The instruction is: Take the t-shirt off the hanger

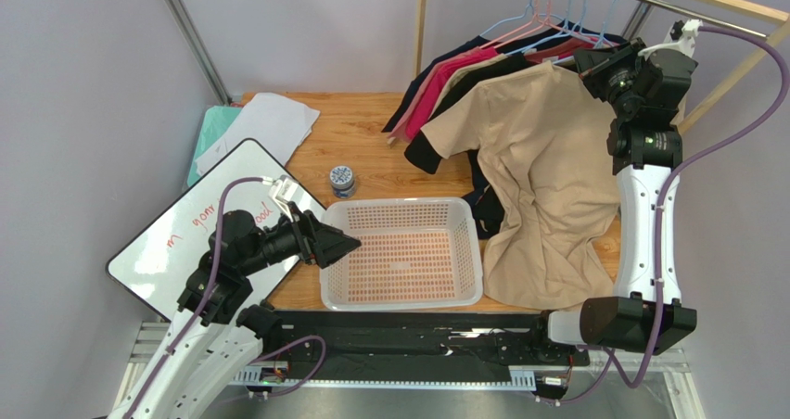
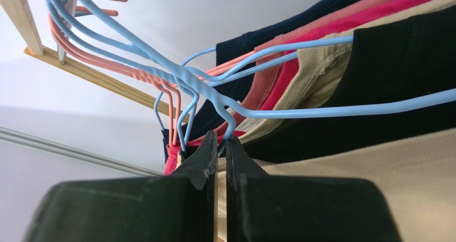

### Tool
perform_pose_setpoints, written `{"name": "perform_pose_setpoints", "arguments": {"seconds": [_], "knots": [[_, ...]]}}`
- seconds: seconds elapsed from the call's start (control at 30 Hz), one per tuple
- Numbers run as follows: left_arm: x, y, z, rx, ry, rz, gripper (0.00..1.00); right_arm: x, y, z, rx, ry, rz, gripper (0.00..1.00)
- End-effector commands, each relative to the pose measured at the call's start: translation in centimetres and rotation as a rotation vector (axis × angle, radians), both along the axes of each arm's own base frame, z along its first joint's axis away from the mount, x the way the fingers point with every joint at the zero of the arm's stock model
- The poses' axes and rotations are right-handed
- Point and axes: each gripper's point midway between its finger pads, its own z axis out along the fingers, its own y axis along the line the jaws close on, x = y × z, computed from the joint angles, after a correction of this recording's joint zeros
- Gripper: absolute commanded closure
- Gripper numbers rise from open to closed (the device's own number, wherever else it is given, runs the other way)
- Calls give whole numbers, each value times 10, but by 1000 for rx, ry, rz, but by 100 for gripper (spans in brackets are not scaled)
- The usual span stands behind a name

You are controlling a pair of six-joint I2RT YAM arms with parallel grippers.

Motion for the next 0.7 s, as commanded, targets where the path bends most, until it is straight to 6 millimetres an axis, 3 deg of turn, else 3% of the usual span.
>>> {"name": "perform_pose_setpoints", "arguments": {"seconds": [0.0, 0.13, 0.37, 0.4, 0.47, 0.53, 0.67], "knots": [[-3, 1, 14, -19, -29, -2, 6, -19, 1, 43, -33, -163, -9, 100], [-3, 2, 14, -22, -31, 6, 6, -19, 10, 53, -78, -231, 50, 100], [-4, 3, 7, -24, -19, 15, 6, -11, 7, 54, -270, -308, 52, 100], [-4, 3, 7, -25, -19, 14, 6, -9, 7, 46, -311, -306, 59, 100], [-4, 3, 7, -24, -17, 11, 6, -13, 11, 59, -377, -405, 69, 100], [-4, 2, 8, -24, -16, 9, 6, -11, 14, 50, -443, -432, 88, 100], [-2, 1, 7, -14, -12, 2, 6, -13, 23, 61, -562, -542, 118, 100]]}}
